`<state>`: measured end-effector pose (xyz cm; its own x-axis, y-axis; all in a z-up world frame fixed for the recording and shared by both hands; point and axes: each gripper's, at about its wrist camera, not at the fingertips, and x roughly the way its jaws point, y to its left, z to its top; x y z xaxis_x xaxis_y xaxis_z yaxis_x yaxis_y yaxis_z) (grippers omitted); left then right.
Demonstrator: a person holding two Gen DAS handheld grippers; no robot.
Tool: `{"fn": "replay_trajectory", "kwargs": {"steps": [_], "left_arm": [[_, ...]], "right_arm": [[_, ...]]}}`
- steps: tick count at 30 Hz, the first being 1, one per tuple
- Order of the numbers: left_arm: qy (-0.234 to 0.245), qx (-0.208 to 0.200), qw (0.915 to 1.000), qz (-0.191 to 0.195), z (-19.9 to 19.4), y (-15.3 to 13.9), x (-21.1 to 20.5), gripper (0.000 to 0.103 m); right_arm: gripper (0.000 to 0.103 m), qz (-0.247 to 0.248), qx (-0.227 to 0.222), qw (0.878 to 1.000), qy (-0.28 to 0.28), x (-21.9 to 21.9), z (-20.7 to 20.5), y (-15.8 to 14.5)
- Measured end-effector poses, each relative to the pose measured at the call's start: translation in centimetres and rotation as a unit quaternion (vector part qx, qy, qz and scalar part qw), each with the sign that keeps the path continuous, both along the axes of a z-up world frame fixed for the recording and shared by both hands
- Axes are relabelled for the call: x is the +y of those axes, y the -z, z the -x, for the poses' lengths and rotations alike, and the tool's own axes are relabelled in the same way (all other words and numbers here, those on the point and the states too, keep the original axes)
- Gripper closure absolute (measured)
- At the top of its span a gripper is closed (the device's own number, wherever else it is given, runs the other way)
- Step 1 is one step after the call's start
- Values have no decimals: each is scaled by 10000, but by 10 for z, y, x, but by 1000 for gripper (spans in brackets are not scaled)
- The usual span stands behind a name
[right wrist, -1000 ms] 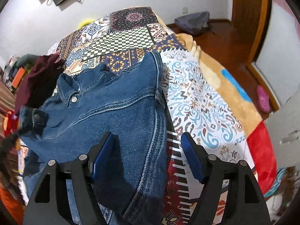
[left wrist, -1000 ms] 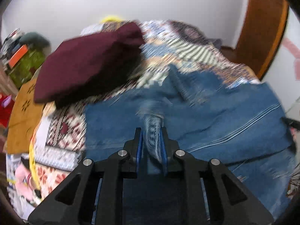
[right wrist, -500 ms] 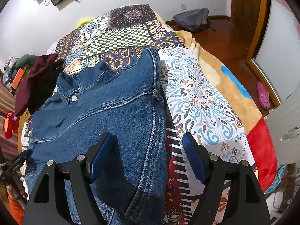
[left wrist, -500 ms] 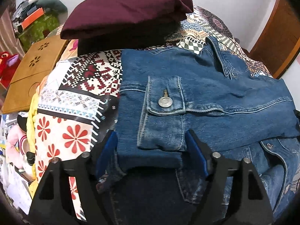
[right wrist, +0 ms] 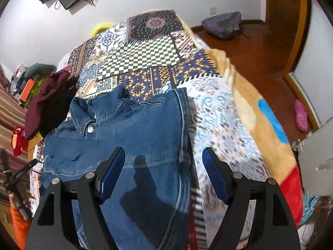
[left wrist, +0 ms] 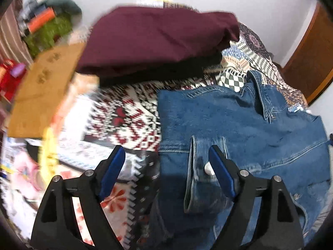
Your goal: Fold large clothes
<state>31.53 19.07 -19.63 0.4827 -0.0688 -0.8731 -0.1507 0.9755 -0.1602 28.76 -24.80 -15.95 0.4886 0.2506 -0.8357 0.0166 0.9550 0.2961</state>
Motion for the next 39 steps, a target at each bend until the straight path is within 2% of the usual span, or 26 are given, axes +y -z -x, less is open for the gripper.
{"fn": "replay_trajectory", "kwargs": {"steps": [2,4,5,8,10,12,13,14,15,17,20,24,27,30,34,35,37,39], "left_arm": [[-49,245,9990,368,-14,17,6,21],[-44,436,9961,761,-25,34,11,21],[-21,508,9935,1020,-31,43,14,21],[-12,483,9870,1536,-41,55,21,21],[19,417,9812,1884,-46,59,25,21],[46,388,9777,2064,-52,61,25,22],[64,367,9781,2049,-55,60,23,26],[78,333,9813,1896,-59,58,19,44],[45,304,9865,1611,-61,55,14,74],[36,260,9947,996,-63,46,2,91],[164,-174,9984,512,-54,17,-13,95],[136,-630,9962,593,-44,-23,-10,96],[95,-829,9949,573,-43,-39,-4,96],[-50,-584,9973,440,-52,-24,4,96],[-299,45,9977,613,-68,24,25,92],[-391,182,9970,638,-70,37,30,90],[-473,209,9958,759,-70,48,35,83],[-492,175,9957,769,-69,48,37,82]], "right_arm": [[30,-170,188,9997,49,-5,-11,10],[34,-259,320,9991,108,-9,-20,18],[40,-299,393,9987,118,-11,-24,22],[47,-393,381,9985,92,-11,-31,27],[63,-457,348,9983,48,-9,-37,29],[85,-554,456,9974,83,-8,-43,34],[90,-608,473,9970,75,-6,-45,36],[92,-619,422,9972,66,-5,-46,34],[93,-543,302,9980,104,-3,-45,28],[94,-406,-36,9992,-6,3,-43,10],[95,-88,-470,9986,-236,19,-47,-25],[95,175,-849,9951,-482,37,-63,-59],[95,400,-825,9946,-487,44,-82,-53],[95,596,-317,9973,-283,37,-105,-16],[93,884,366,9954,-70,22,-117,41],[93,717,434,9965,-21,16,-116,46],[93,318,437,9985,127,3,-115,42],[92,220,461,9986,164,0,-114,37]]}}
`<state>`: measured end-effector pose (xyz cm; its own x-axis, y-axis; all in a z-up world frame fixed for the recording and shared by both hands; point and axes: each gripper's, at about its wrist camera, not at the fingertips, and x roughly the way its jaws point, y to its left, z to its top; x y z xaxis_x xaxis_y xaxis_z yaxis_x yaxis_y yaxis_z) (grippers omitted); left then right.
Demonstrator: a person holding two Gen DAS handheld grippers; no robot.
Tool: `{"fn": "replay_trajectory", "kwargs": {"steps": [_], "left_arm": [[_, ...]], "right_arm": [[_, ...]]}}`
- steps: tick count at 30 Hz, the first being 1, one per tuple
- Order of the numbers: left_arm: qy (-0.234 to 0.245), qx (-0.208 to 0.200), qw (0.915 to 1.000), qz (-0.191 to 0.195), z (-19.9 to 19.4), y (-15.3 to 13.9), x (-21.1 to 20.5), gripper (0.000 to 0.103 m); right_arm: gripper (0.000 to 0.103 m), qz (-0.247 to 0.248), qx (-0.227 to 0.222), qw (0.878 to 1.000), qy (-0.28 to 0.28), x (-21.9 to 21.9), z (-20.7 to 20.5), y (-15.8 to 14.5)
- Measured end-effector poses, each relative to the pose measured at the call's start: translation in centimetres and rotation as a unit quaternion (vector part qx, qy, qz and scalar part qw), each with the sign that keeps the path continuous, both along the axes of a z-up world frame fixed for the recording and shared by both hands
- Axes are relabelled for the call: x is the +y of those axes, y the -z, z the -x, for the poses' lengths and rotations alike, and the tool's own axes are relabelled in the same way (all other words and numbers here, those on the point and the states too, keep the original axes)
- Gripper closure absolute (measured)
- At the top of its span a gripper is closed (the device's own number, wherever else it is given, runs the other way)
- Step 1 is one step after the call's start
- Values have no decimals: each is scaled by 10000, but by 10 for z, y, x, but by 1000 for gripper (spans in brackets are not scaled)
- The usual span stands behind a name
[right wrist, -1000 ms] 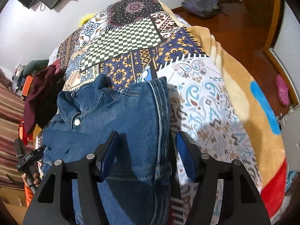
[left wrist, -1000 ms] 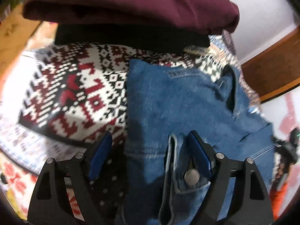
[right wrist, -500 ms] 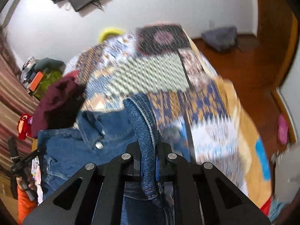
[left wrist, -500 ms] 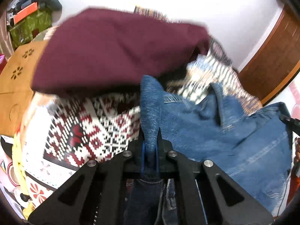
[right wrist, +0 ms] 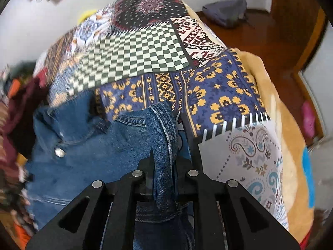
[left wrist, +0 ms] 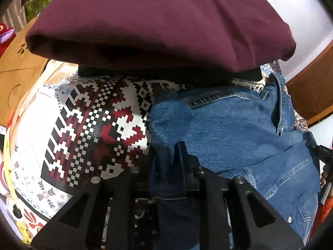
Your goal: Fold large clothes
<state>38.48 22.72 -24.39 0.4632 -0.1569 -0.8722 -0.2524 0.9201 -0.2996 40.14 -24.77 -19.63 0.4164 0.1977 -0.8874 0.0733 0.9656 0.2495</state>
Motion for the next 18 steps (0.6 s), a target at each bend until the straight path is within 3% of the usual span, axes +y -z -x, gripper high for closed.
{"fn": "replay_trajectory", "kwargs": {"steps": [8,13,15,18], "left_arm": [[205,-144,9966,-789,14,-44,-17,83],[211,-418,9947,-911,41,-76,-14,82],[218,-553,9932,-999,51,-92,-15,82],[254,-694,9917,-1050,67,-109,-19,80]], "right_arm": [[80,874,-532,9937,-455,29,42,-46],[73,903,-979,9889,-665,35,74,-77],[63,902,-1152,9867,-708,39,89,-89],[57,944,-1398,9829,-744,43,111,-103]]}}
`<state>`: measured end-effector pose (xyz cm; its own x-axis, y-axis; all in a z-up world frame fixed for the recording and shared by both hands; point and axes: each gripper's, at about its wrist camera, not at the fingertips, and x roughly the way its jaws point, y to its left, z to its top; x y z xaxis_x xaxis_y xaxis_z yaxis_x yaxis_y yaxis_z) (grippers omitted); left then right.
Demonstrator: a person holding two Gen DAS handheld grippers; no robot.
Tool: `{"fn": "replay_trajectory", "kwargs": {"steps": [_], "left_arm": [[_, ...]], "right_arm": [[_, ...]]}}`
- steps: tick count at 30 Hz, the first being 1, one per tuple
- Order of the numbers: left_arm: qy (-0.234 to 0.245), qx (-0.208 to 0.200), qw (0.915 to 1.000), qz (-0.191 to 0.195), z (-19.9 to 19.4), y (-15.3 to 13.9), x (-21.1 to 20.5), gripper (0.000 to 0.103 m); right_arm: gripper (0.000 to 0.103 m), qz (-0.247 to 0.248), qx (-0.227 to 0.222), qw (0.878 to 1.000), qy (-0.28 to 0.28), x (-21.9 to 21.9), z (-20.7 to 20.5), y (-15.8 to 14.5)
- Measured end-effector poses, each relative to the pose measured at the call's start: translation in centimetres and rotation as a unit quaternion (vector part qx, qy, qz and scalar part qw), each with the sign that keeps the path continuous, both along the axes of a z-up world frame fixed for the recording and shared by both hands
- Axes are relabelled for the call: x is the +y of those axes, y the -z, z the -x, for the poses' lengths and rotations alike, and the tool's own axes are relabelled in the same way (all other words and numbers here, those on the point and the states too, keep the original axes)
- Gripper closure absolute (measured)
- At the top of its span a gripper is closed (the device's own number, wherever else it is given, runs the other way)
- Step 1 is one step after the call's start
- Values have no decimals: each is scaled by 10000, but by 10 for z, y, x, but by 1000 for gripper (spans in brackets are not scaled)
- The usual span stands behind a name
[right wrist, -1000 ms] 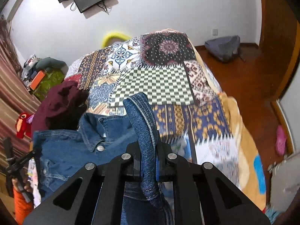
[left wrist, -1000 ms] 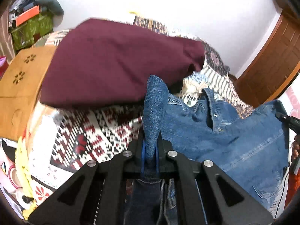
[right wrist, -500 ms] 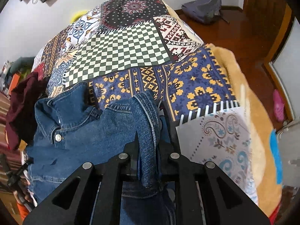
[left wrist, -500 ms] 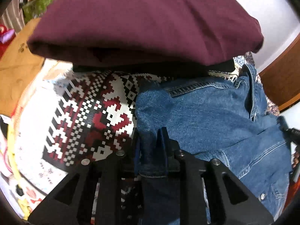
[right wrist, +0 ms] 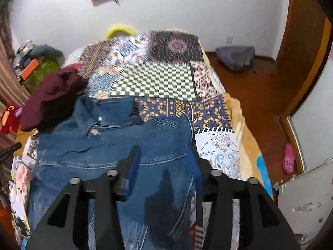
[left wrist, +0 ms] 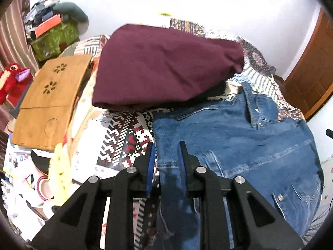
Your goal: Fold large clothes
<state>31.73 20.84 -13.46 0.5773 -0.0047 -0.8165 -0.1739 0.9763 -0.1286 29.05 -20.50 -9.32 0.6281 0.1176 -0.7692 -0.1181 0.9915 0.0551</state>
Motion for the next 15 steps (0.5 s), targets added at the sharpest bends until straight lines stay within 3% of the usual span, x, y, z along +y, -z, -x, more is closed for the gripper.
{"fn": "replay_trajectory", "kwargs": {"steps": [4,6,7,9,11,15], "left_arm": [[116,-143,9998,-103,26,-19,-6,65],[175,-212,9994,-207,43,-25,-11,48],[192,-224,9993,-247,50,-28,-13,42],[227,-177,9991,-320,63,-28,-16,20],[218,-21,9992,-343,75,-22,-18,8],[291,315,9989,-202,98,0,-19,6]], "right_arm": [[51,-88,-99,9999,-94,-1,29,-10],[44,-66,-152,9998,-94,1,41,-10],[44,-33,-181,9998,-107,0,48,-10],[44,65,-167,9998,-131,0,61,-7],[44,129,-80,9998,-150,-1,73,-1],[43,137,20,9997,-204,-5,96,10]]}}
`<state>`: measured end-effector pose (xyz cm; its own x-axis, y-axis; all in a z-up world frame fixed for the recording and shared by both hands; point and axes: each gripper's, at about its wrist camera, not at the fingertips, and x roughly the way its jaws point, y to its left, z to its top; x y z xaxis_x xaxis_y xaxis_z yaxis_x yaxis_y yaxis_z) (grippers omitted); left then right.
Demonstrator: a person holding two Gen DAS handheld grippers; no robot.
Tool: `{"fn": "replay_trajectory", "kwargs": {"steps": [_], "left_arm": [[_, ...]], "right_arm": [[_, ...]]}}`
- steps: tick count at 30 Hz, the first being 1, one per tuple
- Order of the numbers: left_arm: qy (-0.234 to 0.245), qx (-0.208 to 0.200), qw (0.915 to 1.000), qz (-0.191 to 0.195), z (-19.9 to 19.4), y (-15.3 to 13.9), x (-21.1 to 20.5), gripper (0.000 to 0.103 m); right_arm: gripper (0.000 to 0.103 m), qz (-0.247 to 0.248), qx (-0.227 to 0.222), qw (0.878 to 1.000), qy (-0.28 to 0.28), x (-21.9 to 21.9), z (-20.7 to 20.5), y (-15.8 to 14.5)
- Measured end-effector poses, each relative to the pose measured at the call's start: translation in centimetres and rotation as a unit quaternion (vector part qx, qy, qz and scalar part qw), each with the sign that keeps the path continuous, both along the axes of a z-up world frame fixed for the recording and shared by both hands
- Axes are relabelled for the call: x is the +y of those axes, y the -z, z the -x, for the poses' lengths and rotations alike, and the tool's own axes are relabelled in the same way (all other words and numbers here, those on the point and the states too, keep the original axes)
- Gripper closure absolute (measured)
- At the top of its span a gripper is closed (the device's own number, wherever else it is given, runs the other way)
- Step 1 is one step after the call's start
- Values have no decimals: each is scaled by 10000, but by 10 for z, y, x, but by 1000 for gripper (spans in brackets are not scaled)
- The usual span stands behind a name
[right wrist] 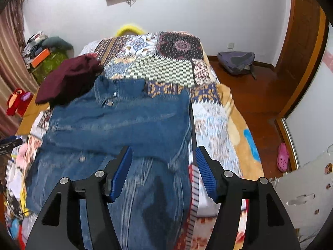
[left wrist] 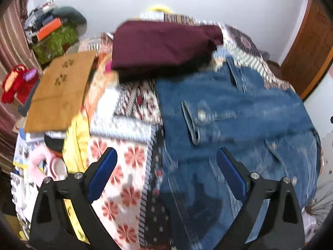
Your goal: Fold large clothes
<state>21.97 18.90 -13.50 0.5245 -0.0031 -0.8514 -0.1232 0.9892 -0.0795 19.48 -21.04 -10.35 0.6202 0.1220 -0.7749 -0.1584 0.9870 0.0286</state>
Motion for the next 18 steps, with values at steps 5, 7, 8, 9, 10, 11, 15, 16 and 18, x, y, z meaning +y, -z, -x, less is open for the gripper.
{"fn": "replay_trajectory", "kwargs": {"steps": [5,7,8,9,10,11,15,16,18], "left_arm": [[-57,612,9969,486,18,47,1,6],[-106,816,9935,793,23,64,3,6],[-160,896,9920,877,26,71,3,6],[-218,968,9906,946,28,77,3,6],[-254,1030,9890,1035,31,83,3,6],[-276,1103,9864,1183,34,89,1,6],[-230,1066,9860,1261,42,93,-8,6],[-173,1035,9853,1350,44,92,-12,6],[-59,989,9813,1649,45,91,-17,6]], "right_arm": [[40,-114,357,9992,144,-9,14,30],[40,-262,587,9975,285,-15,16,47],[40,-359,693,9961,404,-18,18,54],[40,-493,801,9941,542,-21,20,61],[40,-640,876,9923,594,-23,23,67],[40,-741,937,9911,586,-23,26,72],[40,-859,1104,9883,612,-23,30,91],[40,-885,1057,9885,618,-23,32,93],[37,-970,950,9887,629,-22,33,94]]}}
